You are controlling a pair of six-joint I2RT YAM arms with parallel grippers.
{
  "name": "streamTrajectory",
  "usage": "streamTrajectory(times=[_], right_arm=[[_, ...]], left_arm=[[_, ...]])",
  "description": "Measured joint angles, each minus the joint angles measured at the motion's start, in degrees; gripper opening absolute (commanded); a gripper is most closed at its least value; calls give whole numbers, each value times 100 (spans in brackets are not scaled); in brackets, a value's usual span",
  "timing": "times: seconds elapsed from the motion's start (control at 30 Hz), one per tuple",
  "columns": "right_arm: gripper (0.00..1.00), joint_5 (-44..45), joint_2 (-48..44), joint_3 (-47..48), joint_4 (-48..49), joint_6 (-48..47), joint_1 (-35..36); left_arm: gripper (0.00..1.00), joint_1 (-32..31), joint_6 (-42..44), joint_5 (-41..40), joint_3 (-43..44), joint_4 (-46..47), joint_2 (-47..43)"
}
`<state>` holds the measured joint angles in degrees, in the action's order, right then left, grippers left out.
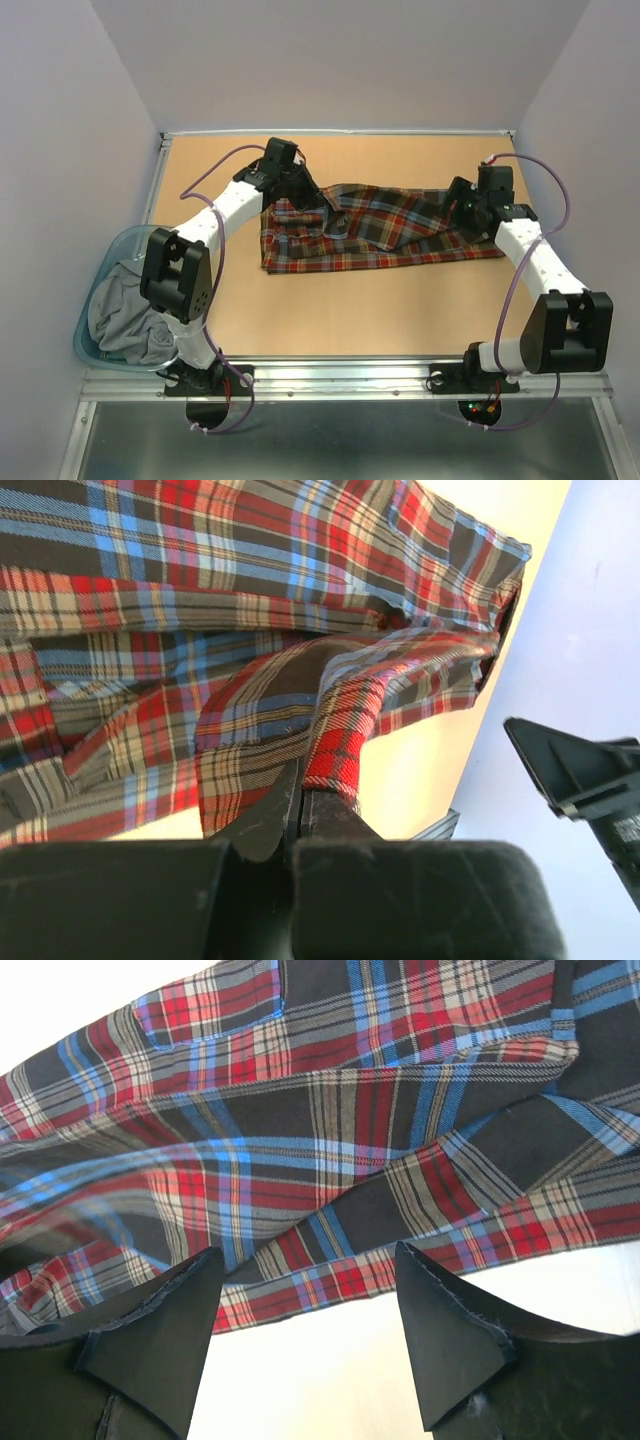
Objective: Fold and stack the long sleeve shirts
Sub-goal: Fold the shirt
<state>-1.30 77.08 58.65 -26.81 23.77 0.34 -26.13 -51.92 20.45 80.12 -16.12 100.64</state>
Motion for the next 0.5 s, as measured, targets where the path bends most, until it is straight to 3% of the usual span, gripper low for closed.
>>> streamTrajectory(times=[0.17,0.27,0.37,0.4,0.5], right_arm=[[74,-85,188,-76,184,2,0],[74,-175,433,-76,332,7,0],[75,-328,719,-76,470,22,0],[75,-387,817,-76,496,22,0],[75,-584,944,-76,503,22,0]], left_arm=[[0,-31,28,-131,428,-334,0],[14,-39,125,-350,555,-472,83],[42,-31,356,-667,826,-560,407],[60,-15,457,-813,951,-573,570],[82,66,763,-1261,1178,-603,918]])
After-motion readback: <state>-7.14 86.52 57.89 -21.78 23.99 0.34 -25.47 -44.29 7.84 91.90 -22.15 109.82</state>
